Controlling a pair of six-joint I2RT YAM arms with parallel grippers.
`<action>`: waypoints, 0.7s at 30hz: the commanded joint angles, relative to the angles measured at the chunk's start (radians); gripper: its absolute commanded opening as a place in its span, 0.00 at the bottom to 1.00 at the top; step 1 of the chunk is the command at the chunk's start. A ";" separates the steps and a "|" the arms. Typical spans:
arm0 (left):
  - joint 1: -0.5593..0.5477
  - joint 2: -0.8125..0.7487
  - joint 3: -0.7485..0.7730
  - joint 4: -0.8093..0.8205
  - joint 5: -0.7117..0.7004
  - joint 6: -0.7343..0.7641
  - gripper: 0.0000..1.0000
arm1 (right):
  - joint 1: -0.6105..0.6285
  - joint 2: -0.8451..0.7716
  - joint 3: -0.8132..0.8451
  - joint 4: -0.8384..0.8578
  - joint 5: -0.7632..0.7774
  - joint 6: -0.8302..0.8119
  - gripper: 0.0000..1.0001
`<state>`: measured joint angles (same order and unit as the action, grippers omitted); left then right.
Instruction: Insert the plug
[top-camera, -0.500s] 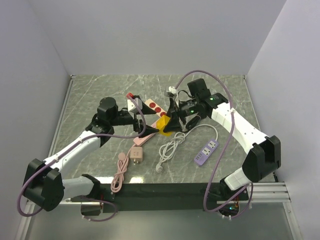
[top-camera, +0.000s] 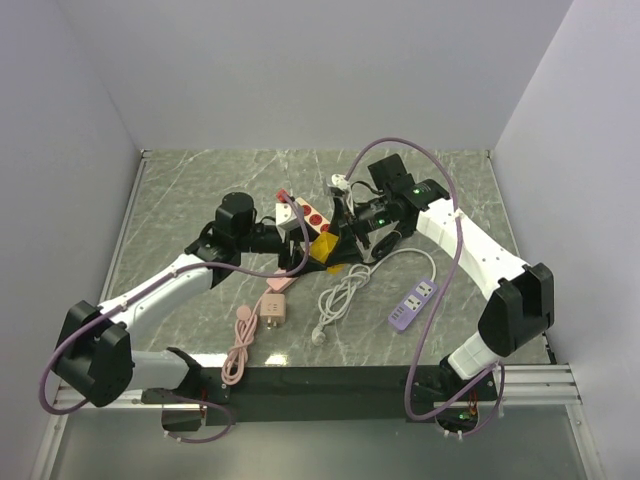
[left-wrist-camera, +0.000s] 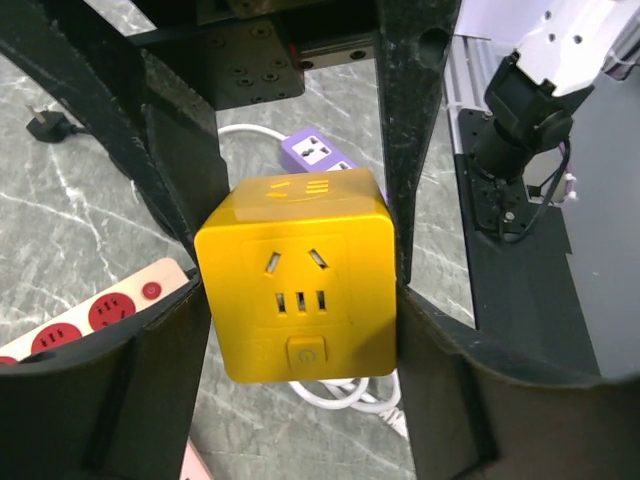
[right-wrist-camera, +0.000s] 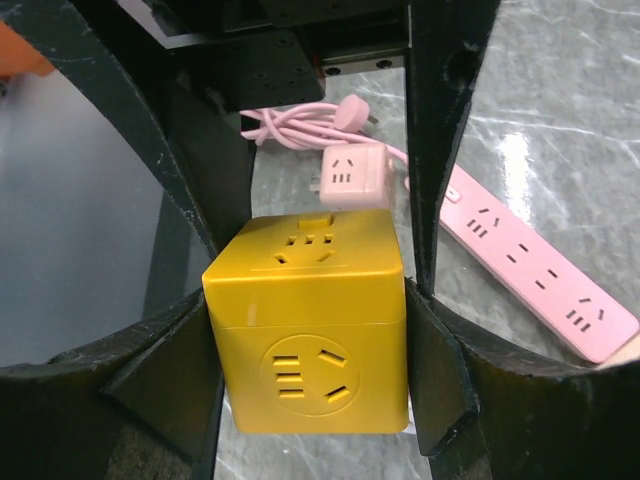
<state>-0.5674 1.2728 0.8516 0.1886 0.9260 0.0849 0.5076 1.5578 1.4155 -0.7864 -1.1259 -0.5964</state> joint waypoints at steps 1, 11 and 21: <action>-0.012 0.020 0.050 -0.018 -0.004 0.042 0.67 | 0.009 -0.025 0.025 0.061 -0.087 0.013 0.00; -0.032 0.066 0.081 -0.021 -0.039 0.006 0.00 | 0.009 -0.113 -0.076 0.353 0.012 0.236 0.22; -0.032 0.072 0.056 0.064 -0.044 -0.073 0.00 | -0.047 -0.228 -0.225 0.645 0.186 0.487 0.58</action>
<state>-0.5720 1.3331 0.8967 0.1997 0.9287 0.0505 0.4763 1.3754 1.1927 -0.4210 -0.9928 -0.2707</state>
